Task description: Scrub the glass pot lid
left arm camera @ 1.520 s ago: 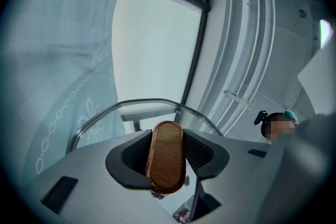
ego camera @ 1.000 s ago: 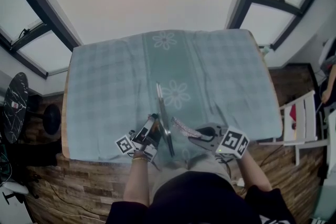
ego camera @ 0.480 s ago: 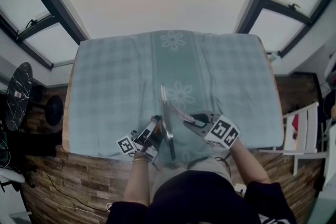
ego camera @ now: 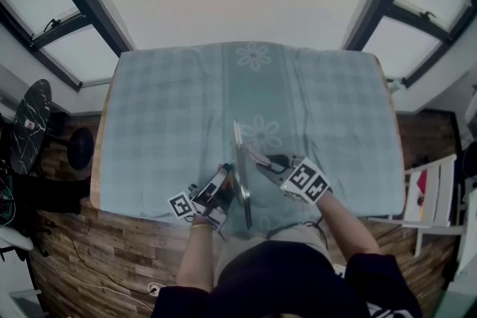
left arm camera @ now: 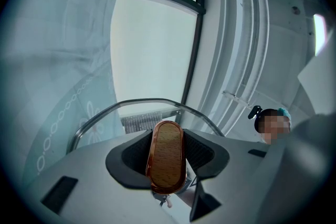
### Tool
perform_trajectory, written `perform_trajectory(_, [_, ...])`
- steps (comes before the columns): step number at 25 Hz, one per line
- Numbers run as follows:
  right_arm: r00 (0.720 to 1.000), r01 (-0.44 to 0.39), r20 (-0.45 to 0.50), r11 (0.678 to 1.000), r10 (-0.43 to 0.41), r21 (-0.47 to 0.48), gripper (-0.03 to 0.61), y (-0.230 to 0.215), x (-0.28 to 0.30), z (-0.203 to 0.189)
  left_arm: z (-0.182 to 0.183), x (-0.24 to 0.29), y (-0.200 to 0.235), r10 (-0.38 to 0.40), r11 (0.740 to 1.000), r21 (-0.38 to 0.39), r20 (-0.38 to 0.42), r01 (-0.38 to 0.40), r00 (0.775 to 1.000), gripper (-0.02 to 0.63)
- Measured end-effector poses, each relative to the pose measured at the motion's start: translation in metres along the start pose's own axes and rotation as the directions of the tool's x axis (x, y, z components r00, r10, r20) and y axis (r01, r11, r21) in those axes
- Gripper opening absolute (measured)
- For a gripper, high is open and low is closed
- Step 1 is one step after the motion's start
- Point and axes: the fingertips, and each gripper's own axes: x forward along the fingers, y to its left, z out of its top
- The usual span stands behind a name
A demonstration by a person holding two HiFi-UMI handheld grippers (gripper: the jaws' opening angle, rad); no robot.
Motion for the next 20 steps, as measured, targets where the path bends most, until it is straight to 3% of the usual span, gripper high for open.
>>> perform_trajectory(20, [0.989, -0.136, -0.048, 0.99, 0.137, 0.024, 0.083, 0.036, 0.035, -0.032, 0.0, -0.002, 0.001, 0.003, 1.0, 0.008, 0.012, -0.003, 1.0, 0.172])
